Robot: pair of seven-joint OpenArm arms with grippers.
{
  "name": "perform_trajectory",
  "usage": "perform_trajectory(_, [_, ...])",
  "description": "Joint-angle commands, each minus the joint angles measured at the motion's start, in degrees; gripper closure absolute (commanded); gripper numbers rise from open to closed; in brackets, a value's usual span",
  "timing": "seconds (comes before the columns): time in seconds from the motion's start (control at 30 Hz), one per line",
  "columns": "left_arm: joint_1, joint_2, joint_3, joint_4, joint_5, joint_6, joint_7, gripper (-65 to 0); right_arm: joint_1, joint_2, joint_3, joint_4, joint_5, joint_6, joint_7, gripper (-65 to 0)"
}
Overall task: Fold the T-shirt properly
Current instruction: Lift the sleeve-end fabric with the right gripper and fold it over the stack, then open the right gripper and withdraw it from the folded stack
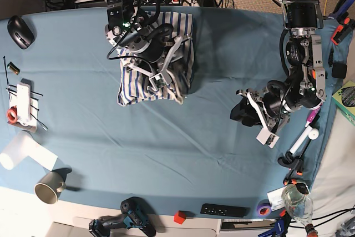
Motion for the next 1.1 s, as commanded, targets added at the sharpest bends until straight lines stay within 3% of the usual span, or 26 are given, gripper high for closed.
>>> perform_trajectory(0.0, [-1.25, -0.48, -0.17, 1.09, -1.05, -0.46, -1.55, -24.7, 0.63, -0.17, 0.02, 1.2, 1.95, 0.07, 1.27, -34.3])
perform_trajectory(0.13, [-1.25, -0.48, -0.17, 1.09, -1.09, -1.73, -1.68, -24.7, 0.66, -0.15, 0.02, 5.79, 5.92, 0.63, 1.25, -34.3])
perform_trajectory(0.37, [-1.25, -0.98, -0.17, 1.09, -1.09, -1.81, -1.7, -24.7, 0.57, -0.15, 0.17, 16.68, 5.77, 2.43, 1.14, -34.2])
perform_trajectory(0.5, [-1.22, -2.25, -0.17, 1.09, -1.11, -1.88, -1.7, -24.7, 0.39, -0.09, 0.17, 21.42, -0.79, 2.27, -0.81, -33.3])
perform_trajectory(0.53, [-1.22, -2.6, -0.17, 1.09, -1.09, -1.9, -1.66, -24.7, 0.22, 0.07, 0.17, 22.45, -3.78, 1.86, -0.98, -29.0])
perform_trajectory(0.63, [-1.2, -3.65, -0.17, 1.09, -1.07, -1.84, -1.68, -24.7, -0.63, 0.7, 1.51, 24.59, -10.8, -0.72, -2.05, 0.0])
perform_trajectory(0.9, [-1.05, -4.11, -0.17, 1.09, -1.75, -1.7, -1.7, -24.7, -6.67, 2.25, 16.72, 25.03, -12.2, -7.96, -5.57, 0.0])
perform_trajectory(1.07, [-1.07, -4.09, -0.17, 1.09, -2.34, -1.75, -1.9, -24.7, -12.48, 2.23, 22.95, 25.03, -4.26, -8.24, -7.5, 0.0])
